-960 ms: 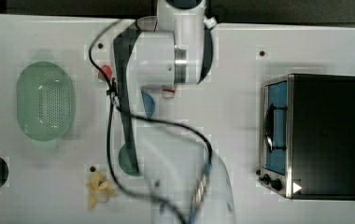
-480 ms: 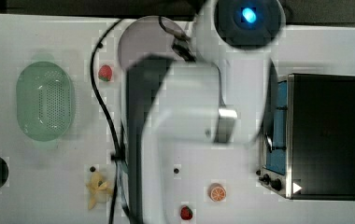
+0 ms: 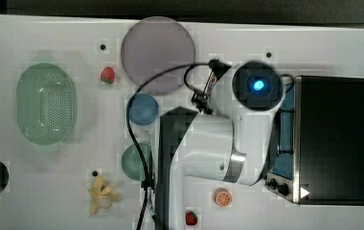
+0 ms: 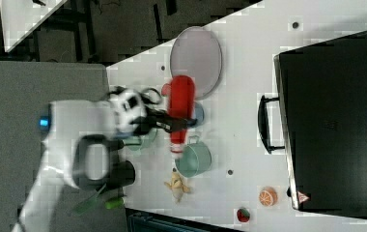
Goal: Pick ketchup from plate and place it on table.
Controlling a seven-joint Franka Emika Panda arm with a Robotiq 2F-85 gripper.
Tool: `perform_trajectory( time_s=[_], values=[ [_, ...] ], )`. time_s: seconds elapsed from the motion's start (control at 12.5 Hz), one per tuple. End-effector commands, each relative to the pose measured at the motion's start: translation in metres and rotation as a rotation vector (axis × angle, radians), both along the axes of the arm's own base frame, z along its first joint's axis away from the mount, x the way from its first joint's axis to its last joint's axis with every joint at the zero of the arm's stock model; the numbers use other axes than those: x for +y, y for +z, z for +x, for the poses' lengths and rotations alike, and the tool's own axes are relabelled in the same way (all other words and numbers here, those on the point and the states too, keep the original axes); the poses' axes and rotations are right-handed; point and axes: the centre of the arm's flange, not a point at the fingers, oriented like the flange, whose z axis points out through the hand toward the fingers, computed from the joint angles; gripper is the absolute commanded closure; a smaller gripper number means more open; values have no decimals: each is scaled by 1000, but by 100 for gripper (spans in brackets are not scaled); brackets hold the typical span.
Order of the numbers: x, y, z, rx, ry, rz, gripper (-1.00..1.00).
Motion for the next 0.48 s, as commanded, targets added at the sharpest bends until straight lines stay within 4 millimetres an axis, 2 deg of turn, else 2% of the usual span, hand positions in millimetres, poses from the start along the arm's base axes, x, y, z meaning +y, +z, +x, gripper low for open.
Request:
perform_trajectory(
  time_s=[0.08,0.24,0.48],
  values=[
    [20,-55,-18,14,52,4,-27],
    [26,-91,-27,40,58,11,-27],
    [29,-133,-27,88,58,25,-27]
  ],
)
